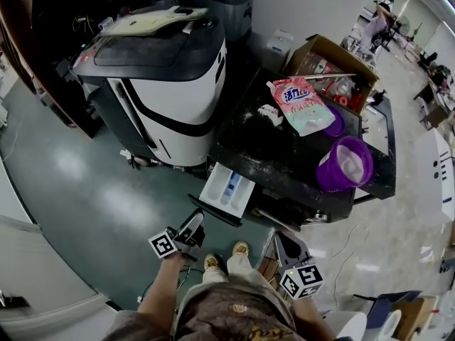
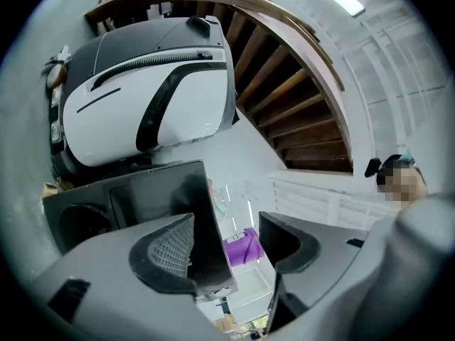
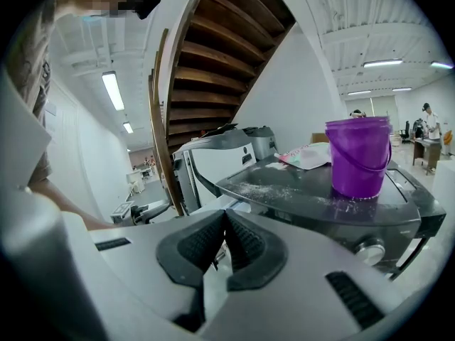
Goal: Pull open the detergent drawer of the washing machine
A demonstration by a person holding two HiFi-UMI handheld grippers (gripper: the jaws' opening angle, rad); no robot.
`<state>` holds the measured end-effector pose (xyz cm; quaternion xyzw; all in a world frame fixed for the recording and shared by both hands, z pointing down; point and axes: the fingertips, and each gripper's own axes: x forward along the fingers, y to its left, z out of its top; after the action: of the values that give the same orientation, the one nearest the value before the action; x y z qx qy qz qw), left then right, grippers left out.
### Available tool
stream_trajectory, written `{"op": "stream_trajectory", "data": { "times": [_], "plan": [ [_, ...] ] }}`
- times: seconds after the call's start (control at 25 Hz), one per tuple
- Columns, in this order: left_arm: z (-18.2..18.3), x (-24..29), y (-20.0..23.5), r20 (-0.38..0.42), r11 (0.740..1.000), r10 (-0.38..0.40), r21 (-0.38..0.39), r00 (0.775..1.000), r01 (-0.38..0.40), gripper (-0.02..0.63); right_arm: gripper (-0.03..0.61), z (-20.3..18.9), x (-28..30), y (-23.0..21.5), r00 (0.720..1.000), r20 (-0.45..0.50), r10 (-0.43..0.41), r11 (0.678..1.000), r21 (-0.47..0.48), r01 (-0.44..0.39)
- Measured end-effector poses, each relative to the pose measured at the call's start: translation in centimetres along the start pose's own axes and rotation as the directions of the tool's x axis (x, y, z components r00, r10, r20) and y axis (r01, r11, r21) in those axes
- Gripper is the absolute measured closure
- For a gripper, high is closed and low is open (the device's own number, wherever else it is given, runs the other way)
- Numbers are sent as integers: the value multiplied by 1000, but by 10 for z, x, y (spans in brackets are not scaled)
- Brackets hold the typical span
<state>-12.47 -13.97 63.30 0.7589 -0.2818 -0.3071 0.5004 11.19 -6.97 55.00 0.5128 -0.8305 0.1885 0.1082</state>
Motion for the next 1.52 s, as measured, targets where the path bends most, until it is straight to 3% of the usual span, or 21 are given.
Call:
{"op": "stream_trajectory", "data": {
  "times": [0.28, 0.48, 0.72, 0.92, 1.16, 1.36, 1.52],
  "plan": [
    [18, 26, -60, -57, 986, 67, 156, 996, -58, 330, 576, 23, 17, -8, 998, 67, 10, 1000, 12, -11],
    [29, 37, -95, -80, 947, 164, 293, 983, -134, 330, 577, 34, 27, -10, 996, 84, 18, 1000, 15, -19],
    [36, 51, -130, -103, 836, 220, 532, 970, -133, 330, 577, 46, 36, -8, 994, 101, 36, 999, 9, -37],
    [32, 57, -144, -75, 748, 239, 650, 968, -135, 331, 576, 57, 36, -9, 993, 115, 32, 999, -23, -29],
    [20, 62, -153, -65, 613, 255, 783, 965, -109, 449, 577, 69, 26, -14, 990, 143, 9, 998, -65, 0],
    [13, 64, -140, -43, 555, 279, 822, 959, -125, 552, 577, 62, 27, -19, 990, 140, -1, 997, -76, 12],
    [10, 62, -128, -18, 521, 316, 839, 949, -158, 575, 577, 56, 27, -22, 991, 135, -1, 998, -66, 10]
  ]
}}
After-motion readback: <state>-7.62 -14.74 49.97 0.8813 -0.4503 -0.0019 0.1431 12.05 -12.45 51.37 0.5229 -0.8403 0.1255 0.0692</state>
